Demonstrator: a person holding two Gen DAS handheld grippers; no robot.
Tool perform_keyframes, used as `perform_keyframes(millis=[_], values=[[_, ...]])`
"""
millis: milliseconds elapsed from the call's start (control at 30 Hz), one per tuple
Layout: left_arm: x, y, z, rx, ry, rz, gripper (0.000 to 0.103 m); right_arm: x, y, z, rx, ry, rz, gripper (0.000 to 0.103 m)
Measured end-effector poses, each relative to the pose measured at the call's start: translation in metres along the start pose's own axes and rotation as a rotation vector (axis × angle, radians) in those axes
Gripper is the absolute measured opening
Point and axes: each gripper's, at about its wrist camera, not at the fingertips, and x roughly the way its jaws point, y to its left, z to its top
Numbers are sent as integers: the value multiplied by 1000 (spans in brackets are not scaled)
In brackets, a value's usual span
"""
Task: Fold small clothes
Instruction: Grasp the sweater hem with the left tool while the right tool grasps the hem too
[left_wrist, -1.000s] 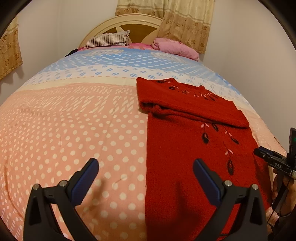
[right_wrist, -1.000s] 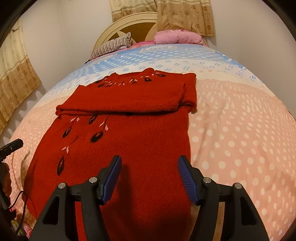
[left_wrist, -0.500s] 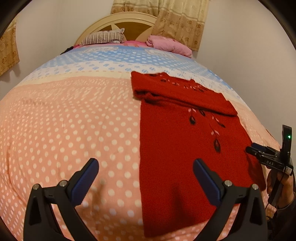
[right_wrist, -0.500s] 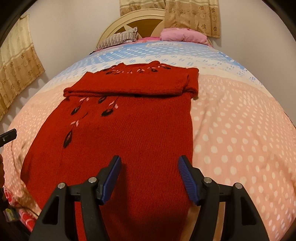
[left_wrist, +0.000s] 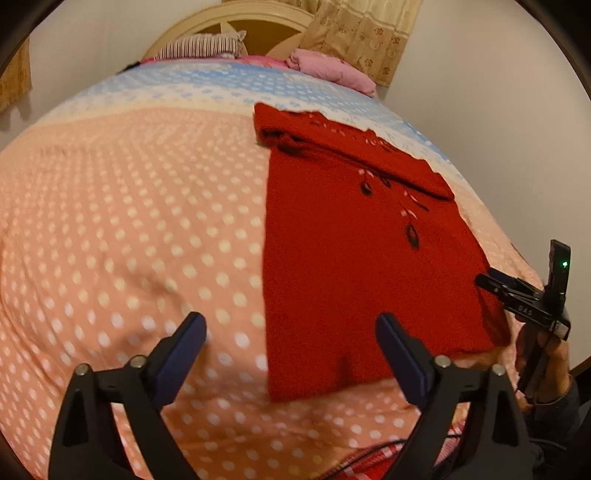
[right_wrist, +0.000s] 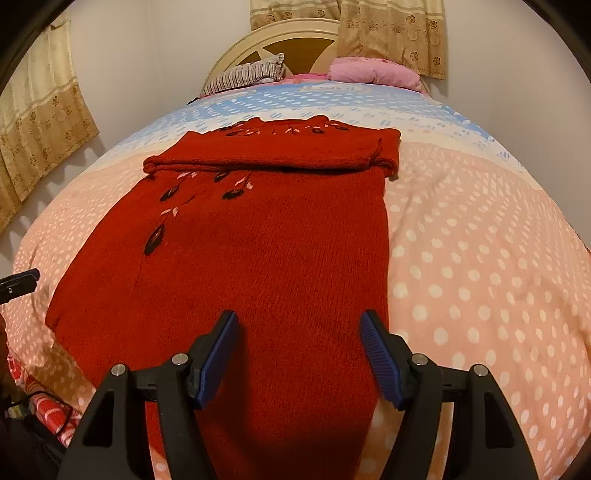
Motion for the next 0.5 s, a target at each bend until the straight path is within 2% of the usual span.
perform_keyframes(millis=[167, 267, 400, 500], values=[[8, -3, -10, -28, 48, -73, 73, -4, -1, -7, -2, -9, 7, 69], [14, -2, -14, -50, 72, -85, 72, -4, 0, -8, -9, -13, 2, 69], [16, -5, -16, -54, 65, -80, 72, -6, 0, -11, -11, -18, 6, 69], [18, -1, -17, -76, 62, -106, 72, -7, -1, -12, -12, -22, 11, 69]])
